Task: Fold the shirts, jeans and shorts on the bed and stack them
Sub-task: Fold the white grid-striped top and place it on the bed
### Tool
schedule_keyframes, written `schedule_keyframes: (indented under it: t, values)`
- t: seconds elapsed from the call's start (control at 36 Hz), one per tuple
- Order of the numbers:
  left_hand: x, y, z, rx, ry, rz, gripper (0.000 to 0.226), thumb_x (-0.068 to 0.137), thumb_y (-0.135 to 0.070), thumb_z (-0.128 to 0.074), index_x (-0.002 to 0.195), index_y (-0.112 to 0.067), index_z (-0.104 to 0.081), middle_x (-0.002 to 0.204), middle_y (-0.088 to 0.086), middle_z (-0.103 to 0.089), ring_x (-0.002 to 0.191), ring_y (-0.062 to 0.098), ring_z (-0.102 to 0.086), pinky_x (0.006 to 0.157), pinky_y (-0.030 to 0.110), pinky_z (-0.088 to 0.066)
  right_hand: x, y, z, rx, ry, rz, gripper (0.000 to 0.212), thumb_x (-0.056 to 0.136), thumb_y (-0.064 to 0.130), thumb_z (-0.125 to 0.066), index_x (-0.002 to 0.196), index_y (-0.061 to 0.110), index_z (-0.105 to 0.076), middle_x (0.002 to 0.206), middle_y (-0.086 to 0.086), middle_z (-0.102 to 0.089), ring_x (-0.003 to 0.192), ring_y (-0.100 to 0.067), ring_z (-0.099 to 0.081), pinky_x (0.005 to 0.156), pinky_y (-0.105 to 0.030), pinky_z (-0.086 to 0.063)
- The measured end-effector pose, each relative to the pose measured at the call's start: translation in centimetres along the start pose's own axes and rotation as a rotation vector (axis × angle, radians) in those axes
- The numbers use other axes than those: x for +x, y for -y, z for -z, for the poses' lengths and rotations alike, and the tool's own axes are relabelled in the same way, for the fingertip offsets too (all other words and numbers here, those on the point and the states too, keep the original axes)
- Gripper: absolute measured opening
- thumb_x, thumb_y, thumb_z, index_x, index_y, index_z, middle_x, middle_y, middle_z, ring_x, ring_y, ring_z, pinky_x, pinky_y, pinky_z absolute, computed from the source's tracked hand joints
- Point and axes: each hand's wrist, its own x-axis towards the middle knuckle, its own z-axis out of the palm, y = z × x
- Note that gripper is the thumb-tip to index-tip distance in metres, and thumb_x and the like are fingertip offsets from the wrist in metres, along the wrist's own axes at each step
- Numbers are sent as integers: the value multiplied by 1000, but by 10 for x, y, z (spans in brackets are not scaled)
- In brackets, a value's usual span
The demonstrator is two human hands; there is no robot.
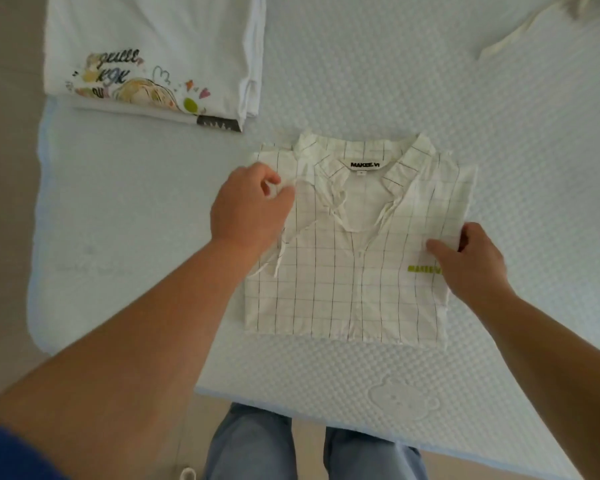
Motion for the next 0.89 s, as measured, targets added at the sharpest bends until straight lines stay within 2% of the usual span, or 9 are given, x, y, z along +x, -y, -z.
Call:
schedule_keyframes:
  t: [0.17,0.33,0.42,0.5,0.58,0.67,0.75,0.83,0.89]
  values:
    - [-61,19,-17,74,171,44,55,75,-50,-68,119,-23,-50,94,-8,-55,84,14,-55,73,29,-44,-3,3,1,1,15,-15,24,85,35,-59,101,23,-45,81,15,-50,69,-7,-48,52,-22,-33]
    - [-55,20,-25,192,124,85,30,86,-35,-61,107,-20,-47,82,-8,-57,69,17,-57,58,27,-39,-2,4,2,-13,20,-13,23,87,34,-59,100,21,-46,80,13,-51,68,-5,-47,52,-22,-34]
    - [-52,26,-22,249,165,91,17,89,-39,-55,89,-23,-52,71,-11,-55,61,12,-51,52,24,-33,-2,4,1,-13,17,-11,22,87,34,-59,100,22,-46,80,14,-51,68,-3,-47,52,-21,-33]
    - [-54,29,-17,258,246,95,27,91,-38,-50,70,-21,-55,61,-7,-53,56,12,-48,50,24,-30,-4,4,1,0,16,-5,21,87,33,-59,99,22,-46,80,15,-50,68,-2,-46,51,-20,-33]
    - [-56,10,-8,-63,332,180,32,89,-32,-55,63,-13,-52,56,-1,-54,51,11,-50,51,25,-37,-4,3,1,8,9,-2,20,87,33,-59,98,23,-46,80,16,-51,68,-1,-47,51,-20,-32]
    - [-57,-22,6,-745,503,381,25,88,-28,-60,68,-13,-64,64,1,-67,53,8,-60,57,24,-47,-2,3,1,4,16,-5,19,87,33,-59,98,23,-47,79,16,-51,68,-1,-47,51,-20,-32]
    - [-57,-40,10,-1276,680,495,24,85,-26,-62,62,-19,-69,68,4,-68,49,11,-59,47,19,-46,-2,2,2,10,24,-5,18,87,32,-58,98,23,-47,80,15,-52,69,-2,-49,52,-20,-34]
    - [-61,-39,3,-1451,666,701,22,86,-26,-60,68,-16,-67,72,6,-70,44,8,-58,41,16,-44,-3,2,4,30,37,-8,18,87,32,-58,99,24,-48,82,14,-54,72,-4,-51,53,-21,-37]
    - [-65,-33,-6,-1380,626,783,17,91,-23,-55,83,-11,-63,79,8,-72,49,11,-61,42,17,-45,-3,2,4,32,40,-11,18,87,32,-58,99,24,-48,82,15,-54,72,-4,-51,53,-21,-37]
